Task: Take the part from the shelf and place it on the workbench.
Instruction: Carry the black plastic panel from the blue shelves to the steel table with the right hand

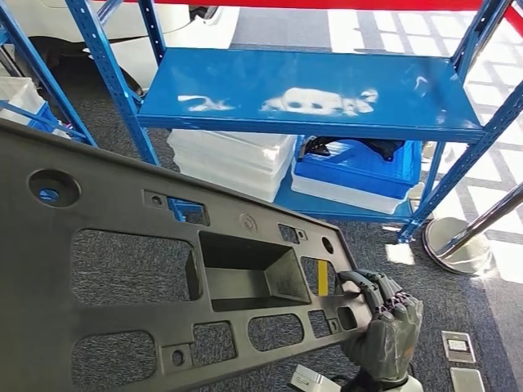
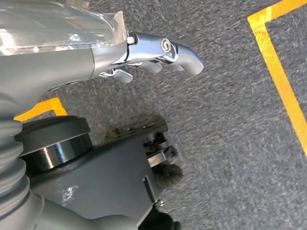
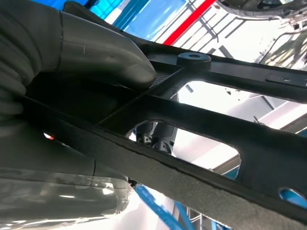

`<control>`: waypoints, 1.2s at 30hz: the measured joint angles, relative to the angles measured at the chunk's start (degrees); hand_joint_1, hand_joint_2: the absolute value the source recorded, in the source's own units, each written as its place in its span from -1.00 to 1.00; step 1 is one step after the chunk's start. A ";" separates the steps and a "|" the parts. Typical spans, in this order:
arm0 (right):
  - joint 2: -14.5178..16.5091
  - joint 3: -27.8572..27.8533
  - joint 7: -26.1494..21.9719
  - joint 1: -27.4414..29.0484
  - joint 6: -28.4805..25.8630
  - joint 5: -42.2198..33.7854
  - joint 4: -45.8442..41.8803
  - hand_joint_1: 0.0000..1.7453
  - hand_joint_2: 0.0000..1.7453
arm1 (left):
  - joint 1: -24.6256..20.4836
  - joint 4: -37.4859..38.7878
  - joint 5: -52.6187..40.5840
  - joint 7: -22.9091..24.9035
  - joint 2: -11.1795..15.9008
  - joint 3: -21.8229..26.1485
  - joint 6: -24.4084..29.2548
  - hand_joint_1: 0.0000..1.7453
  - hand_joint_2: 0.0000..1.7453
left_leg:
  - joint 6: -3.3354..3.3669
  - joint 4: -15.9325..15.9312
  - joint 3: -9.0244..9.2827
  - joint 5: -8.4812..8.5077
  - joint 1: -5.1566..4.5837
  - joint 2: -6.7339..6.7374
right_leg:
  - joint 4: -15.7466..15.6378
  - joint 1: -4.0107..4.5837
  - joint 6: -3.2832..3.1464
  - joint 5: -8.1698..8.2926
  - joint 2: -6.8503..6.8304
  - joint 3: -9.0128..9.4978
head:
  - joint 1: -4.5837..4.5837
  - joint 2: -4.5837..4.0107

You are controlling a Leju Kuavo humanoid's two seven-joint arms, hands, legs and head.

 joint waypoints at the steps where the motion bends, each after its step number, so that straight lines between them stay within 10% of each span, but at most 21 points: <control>1: 0.09 -0.10 -0.16 0.06 0.01 -0.13 -0.04 1.00 1.00 | 0.02 0.00 -0.04 0.00 0.00 0.16 -0.02 -1.00 1.00 | -0.22 1.66 -0.62 -2.01 0.00 -0.07 | -0.06 -0.13 -0.48 0.50 -0.17 -0.56 | -0.07 0.00; 4: 0.30 -0.41 -0.76 0.29 0.01 -0.84 -0.14 1.00 1.00 | -0.03 0.00 -0.20 -0.01 0.02 0.51 -0.01 -1.00 1.00 | -0.56 12.35 -2.96 -9.51 0.06 -0.15 | 0.97 -0.06 -1.24 1.31 -0.55 -2.74 | -0.20 0.00; 6: 0.34 -0.64 -1.13 0.49 0.01 -1.18 -0.17 1.00 1.00 | -0.03 0.00 -0.40 -0.04 0.02 0.65 0.10 -1.00 1.00 | -0.60 16.00 -2.60 -9.52 0.04 -0.16 | 1.97 0.07 -1.27 1.55 -0.66 -4.23 | -0.19 0.00; 11: 0.34 -1.25 -0.78 1.22 -0.01 -0.60 -0.50 1.00 1.00 | -0.11 0.00 -0.75 -0.14 0.05 1.03 0.26 -1.00 1.00 | 0.55 2.21 6.86 -4.85 -0.32 -0.21 | 3.62 0.31 -0.51 2.37 -0.64 -6.49 | -0.16 0.00; 15: 0.34 -1.67 -0.35 1.49 -0.01 -0.13 -1.14 1.00 1.00 | -0.12 0.00 -0.79 -0.27 0.01 1.40 0.30 -1.00 1.00 | 1.17 -0.55 7.17 -4.86 -0.23 -0.16 | 4.45 0.22 0.80 2.48 -0.52 -7.74 | -0.10 0.00; 19: 0.34 -2.01 -0.29 1.84 -0.01 0.01 -1.32 1.00 1.00 | -0.07 0.00 -0.83 -0.27 -0.04 1.74 0.28 -1.00 1.00 | 2.17 -1.21 6.12 -3.79 0.18 -0.07 | 15.79 -0.25 2.02 -4.76 -0.25 -11.75 | 0.13 0.00; 21: 0.34 -2.20 -0.29 2.06 -0.01 0.01 -1.32 1.00 1.00 | 0.00 0.00 -0.85 -0.26 -0.04 1.90 0.28 -1.00 1.00 | 2.06 -1.07 5.57 -3.36 0.21 -0.23 | 18.91 -0.52 2.40 -5.66 -0.25 -11.97 | 0.13 0.00; 26: 0.35 -2.59 -0.52 2.32 -0.01 -0.38 -1.57 1.00 1.00 | -0.15 0.00 -1.14 -0.27 -0.10 2.01 0.21 -1.00 1.00 | 1.09 -0.54 4.59 -2.60 0.31 -1.65 | 3.73 -0.81 1.84 0.28 2.69 -2.71 | 0.10 0.00; 30: 0.40 -2.91 -0.84 2.58 -0.01 -0.30 -1.91 1.00 1.00 | 0.00 0.00 -1.34 -0.30 -0.09 2.09 0.17 -1.00 1.00 | -0.41 -0.25 3.23 -2.08 0.40 -2.73 | 2.12 -0.84 0.55 0.77 2.20 -2.79 | 0.01 0.00; 36: 0.65 -3.36 -0.94 2.95 -0.01 -0.09 -2.17 1.00 1.00 | 0.11 0.00 -1.42 -0.29 -0.07 2.19 0.17 -1.00 1.00 | -1.18 15.25 -2.72 -10.55 0.40 -1.36 | 1.87 -0.55 -1.00 1.88 -1.27 -4.07 | -0.22 0.00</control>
